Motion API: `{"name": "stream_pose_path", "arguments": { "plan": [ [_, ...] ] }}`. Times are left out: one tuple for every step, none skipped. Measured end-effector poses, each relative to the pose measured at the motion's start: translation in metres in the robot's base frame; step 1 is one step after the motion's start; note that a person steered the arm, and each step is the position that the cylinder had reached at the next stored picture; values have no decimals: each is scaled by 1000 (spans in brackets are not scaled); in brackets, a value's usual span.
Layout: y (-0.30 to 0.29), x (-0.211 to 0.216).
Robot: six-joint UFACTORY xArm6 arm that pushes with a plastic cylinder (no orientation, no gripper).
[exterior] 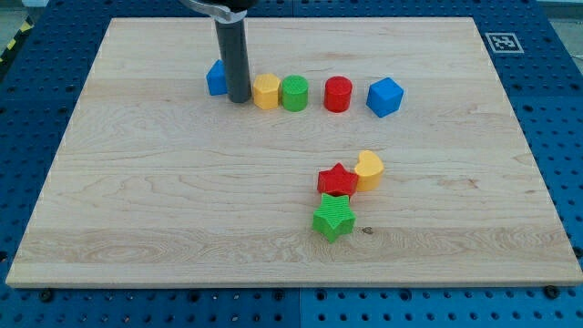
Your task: Place the blue triangle at the top left side of the board
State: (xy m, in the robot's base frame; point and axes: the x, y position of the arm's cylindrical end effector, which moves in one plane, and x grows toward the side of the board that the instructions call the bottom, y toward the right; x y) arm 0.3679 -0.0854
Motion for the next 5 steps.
{"name": "stream_pose_path", "arguments": {
  "plan": [
    [-25,0],
    [-29,-11],
    [-22,-16],
    [0,-17],
    [15,-17]
  ]
}}
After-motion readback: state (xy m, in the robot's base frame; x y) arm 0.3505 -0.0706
